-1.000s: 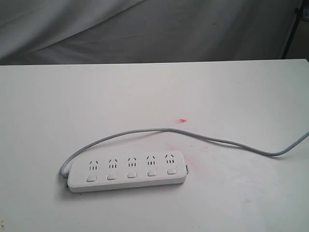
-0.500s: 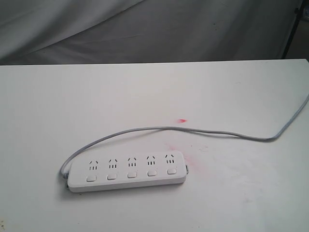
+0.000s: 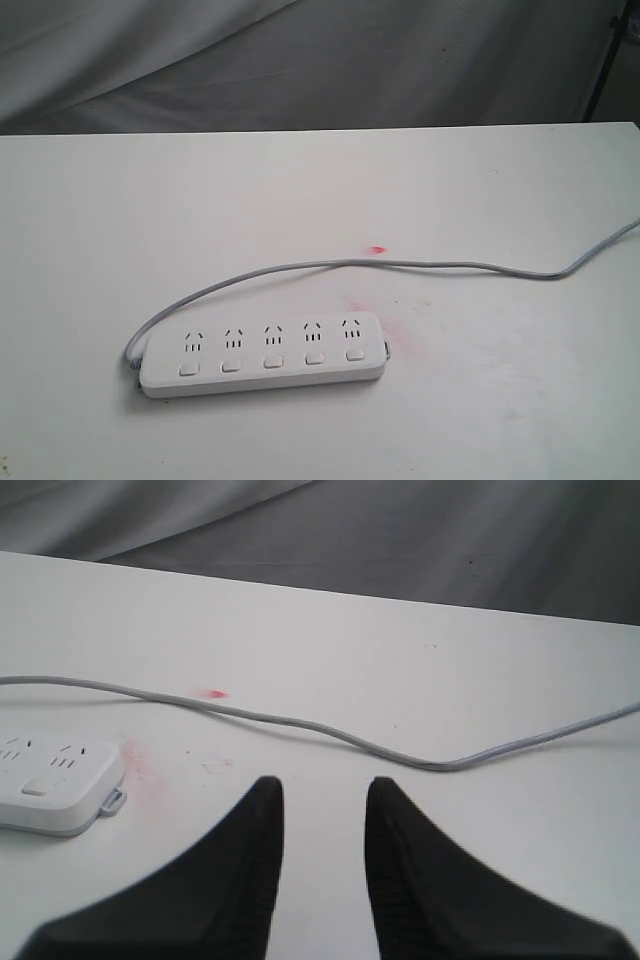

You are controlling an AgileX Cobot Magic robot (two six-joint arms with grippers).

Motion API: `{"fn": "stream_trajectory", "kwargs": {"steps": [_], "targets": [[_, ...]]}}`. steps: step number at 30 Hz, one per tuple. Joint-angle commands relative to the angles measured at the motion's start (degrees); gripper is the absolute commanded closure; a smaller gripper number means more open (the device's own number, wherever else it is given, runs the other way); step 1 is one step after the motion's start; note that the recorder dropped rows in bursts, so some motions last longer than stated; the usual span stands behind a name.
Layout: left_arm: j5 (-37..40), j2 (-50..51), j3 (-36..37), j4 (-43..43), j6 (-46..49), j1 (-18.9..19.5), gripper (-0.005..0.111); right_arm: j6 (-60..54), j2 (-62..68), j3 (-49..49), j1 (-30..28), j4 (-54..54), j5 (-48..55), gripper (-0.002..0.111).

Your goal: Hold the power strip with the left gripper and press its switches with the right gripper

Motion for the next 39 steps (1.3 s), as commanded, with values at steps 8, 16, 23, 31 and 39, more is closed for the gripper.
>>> {"fn": "stream_trajectory", "kwargs": {"steps": [8, 16, 23, 31, 39], "targets": [[2.22, 3.8, -13.7, -0.95, 5.92, 0.13, 0.107, -0.05, -0.28, 0.22, -0.43, 0.13, -0.08, 0.081], [2.01, 21.32, -25.25, -0.74, 11.1, 0.13, 0.107, -0.05, -0.28, 0.22, -0.43, 0.13, -0.08, 0.081], [2.01, 35.8, -34.17, -0.9, 15.53, 0.13, 0.107, -0.05, -0.28, 0.22, -0.43, 0.13, -0.08, 0.081], [1.6, 50.7, -37.49, -27.09, 48.12, 0.85, 0.107, -0.05, -0.28, 0.22, -0.43, 0.13, -0.08, 0.081], [24.53, 64.27, -37.49, -71.87, 101.31, 21.75, 0.107, -0.05, -0.28, 0.22, -0.43, 0.13, -0.08, 0.081]]}}
